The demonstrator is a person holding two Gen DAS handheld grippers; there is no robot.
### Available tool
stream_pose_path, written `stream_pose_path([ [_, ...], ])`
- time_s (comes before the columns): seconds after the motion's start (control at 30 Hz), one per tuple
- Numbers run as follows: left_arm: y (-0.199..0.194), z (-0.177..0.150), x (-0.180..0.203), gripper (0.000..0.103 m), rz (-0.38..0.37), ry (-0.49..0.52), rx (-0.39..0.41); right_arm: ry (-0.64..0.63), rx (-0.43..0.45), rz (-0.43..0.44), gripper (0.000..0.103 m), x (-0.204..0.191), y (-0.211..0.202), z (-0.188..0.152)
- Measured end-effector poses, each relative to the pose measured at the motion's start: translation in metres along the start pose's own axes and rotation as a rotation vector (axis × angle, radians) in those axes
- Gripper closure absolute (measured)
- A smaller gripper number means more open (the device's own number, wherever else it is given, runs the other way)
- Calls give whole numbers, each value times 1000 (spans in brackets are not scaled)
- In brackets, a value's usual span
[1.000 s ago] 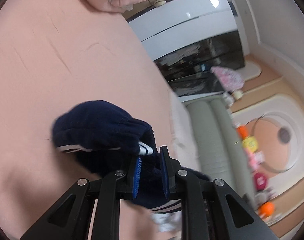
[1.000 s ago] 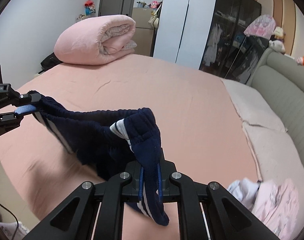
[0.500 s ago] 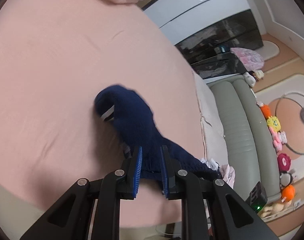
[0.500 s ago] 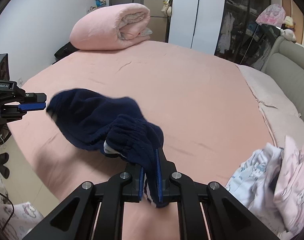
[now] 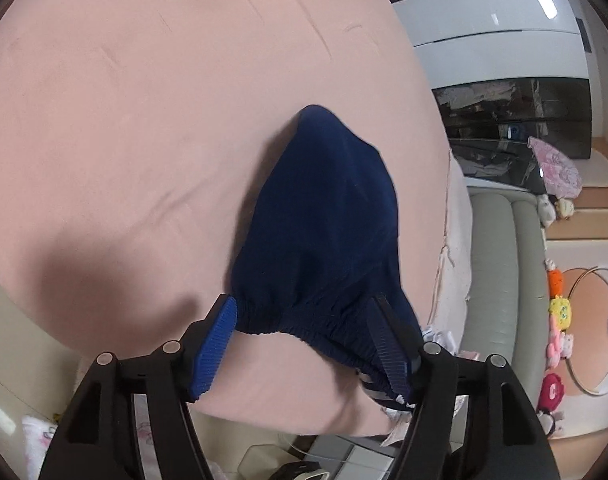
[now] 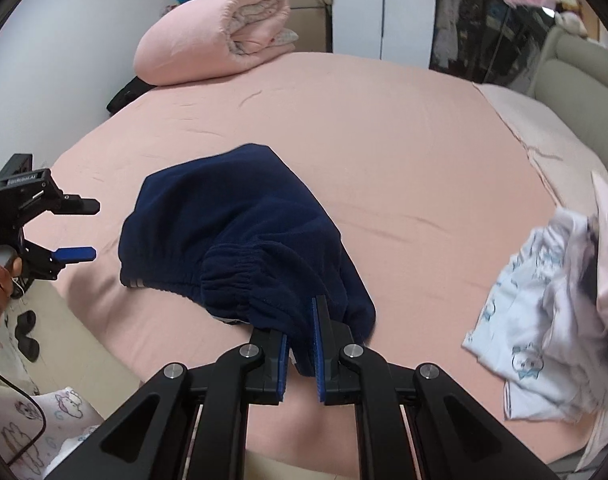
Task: Fold clothes
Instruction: 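Open both grippers to release the folded pants onto the bed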
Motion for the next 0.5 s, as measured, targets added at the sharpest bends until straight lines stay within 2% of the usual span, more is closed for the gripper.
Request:
stream_pose_path([
  [0.17, 0, -10, 16, 34, 178, 259, 21, 51, -30, 14, 92, 6, 3, -11],
  [0.33, 5, -26, 29, 34, 308, 514, 40, 68, -47, -16, 61, 8, 1, -26],
  [0.4, 9, -34, 34, 34, 377, 619, 49, 69, -46, -25, 58, 6, -1, -32],
  [0.5, 13, -47, 40, 34, 439, 752, 64, 70, -39, -60, 56, 1, -8, -39],
])
Point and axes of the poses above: each gripper's, at about its wrist camera, not at the fingertips, and y roughly the way its jaws point, x to its right, z to its top, the point moved 6 cm from there along y, roughly the way its jaws point, and after that the axes turned 1 degree about -z, right-handed, at the moved point
